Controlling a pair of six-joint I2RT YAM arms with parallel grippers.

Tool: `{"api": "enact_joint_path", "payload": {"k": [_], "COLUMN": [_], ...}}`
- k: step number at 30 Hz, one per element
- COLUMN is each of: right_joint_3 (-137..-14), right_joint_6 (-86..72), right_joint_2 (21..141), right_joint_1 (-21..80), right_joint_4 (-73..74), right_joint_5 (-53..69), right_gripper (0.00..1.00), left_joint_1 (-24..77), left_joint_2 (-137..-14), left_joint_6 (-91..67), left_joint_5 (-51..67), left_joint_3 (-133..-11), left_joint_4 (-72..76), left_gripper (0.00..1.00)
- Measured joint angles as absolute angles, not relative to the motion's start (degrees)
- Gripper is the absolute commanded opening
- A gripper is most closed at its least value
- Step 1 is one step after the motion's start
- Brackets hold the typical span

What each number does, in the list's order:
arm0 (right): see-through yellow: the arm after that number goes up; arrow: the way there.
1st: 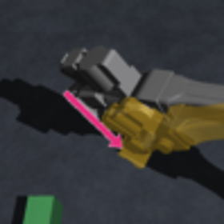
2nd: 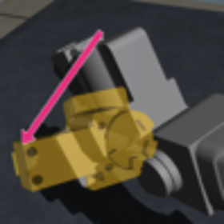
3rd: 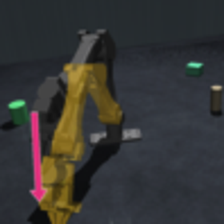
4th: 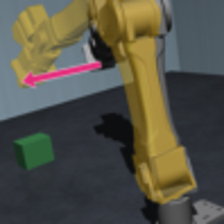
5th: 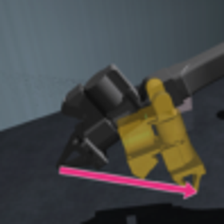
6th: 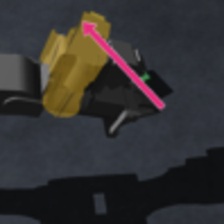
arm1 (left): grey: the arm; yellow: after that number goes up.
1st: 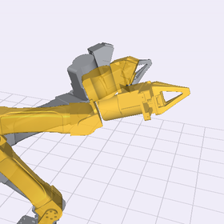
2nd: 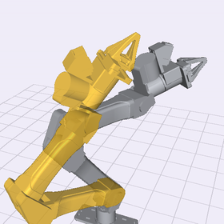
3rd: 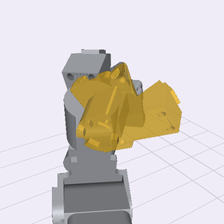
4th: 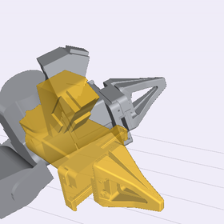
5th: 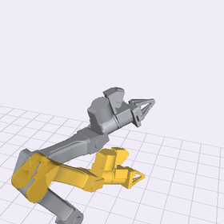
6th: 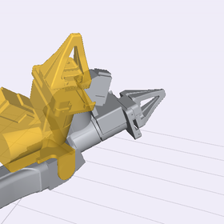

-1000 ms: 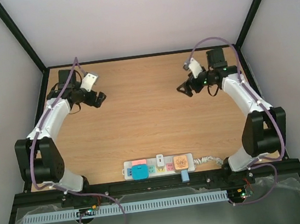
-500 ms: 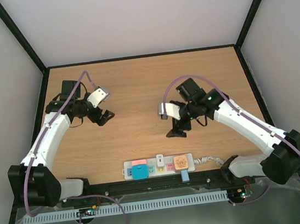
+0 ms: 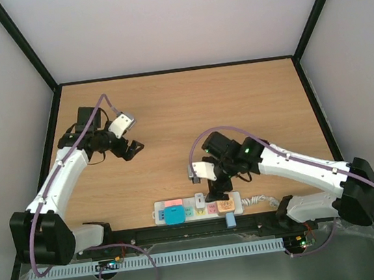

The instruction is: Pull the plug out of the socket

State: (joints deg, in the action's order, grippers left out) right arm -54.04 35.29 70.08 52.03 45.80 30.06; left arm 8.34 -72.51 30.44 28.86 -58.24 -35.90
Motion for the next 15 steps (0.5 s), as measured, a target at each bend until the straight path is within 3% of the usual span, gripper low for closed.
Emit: {"api": "enact_joint_path", "payload": {"k": [9,15], "right_joint_3": [-49.89,-48.73], "right_joint_6": [27.79,24.40], "right_joint_2": [71.02,71.79], "right_joint_1": [65.58,68.03], "right_joint_4": [39.18,36.12], "right_joint_5": [20.21,17.82], "right_gripper": [0.98,0.98], "left_joint_1": [8.34,8.34], "left_joint_2": [-72.40,-72.38], "left_joint_6": [27.97,26.87], "left_joint_5": [28.88,28.86], "left_joint_3": [-57.56,-57.56], "left_joint_4": [-35.33,-35.33], "left_gripper": [1.00,1.00]}}
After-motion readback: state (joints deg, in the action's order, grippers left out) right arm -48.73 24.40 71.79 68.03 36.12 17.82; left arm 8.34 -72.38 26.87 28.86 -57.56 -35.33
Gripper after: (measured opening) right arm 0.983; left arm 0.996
